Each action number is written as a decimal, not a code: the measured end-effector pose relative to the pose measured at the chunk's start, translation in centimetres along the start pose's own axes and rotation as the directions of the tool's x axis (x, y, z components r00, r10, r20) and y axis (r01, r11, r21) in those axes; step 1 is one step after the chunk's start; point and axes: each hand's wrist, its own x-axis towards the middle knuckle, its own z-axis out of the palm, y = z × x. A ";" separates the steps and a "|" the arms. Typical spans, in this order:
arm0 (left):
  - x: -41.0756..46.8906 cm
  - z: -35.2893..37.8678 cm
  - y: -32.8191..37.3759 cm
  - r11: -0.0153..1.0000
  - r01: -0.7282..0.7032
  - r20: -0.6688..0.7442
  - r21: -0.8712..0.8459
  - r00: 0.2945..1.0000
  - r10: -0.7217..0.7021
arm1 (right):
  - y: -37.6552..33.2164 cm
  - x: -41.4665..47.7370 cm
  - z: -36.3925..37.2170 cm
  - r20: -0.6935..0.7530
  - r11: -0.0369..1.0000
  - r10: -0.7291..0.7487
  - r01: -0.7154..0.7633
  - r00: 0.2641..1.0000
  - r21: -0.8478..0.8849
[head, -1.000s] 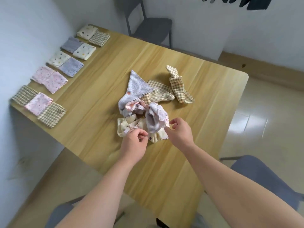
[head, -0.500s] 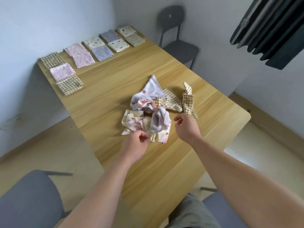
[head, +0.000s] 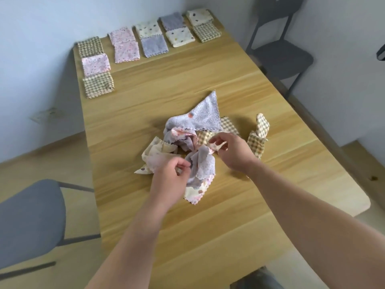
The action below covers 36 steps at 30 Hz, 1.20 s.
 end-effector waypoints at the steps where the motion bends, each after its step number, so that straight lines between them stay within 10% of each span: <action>1: 0.1 0.5 0.0 0.999 -0.031 -0.033 0.013 0.999 0.031 | 0.5 -0.2 -0.3 -0.017 1.000 -0.024 0.024 1.000 0.000; 8: 1.5 4.7 -3.2 0.954 -0.248 -0.321 0.171 0.901 0.292 | 4.0 0.4 1.1 -0.103 0.972 -0.235 0.231 0.967 -0.051; 16: -1.0 10.2 -2.2 0.866 -0.134 -0.499 0.481 0.771 0.396 | 7.8 -4.3 3.0 -0.189 0.873 -0.487 0.482 0.853 -0.074; 28: -11.5 8.8 6.7 0.881 -0.346 -0.659 0.321 0.586 0.471 | 9.1 -16.7 0.1 -0.303 0.884 -0.393 0.448 0.868 0.136; 36: -21.1 7.1 7.5 0.834 -0.484 -0.690 0.267 0.508 0.515 | 6.6 -24.1 -1.2 -0.409 0.790 -0.514 0.602 0.754 0.116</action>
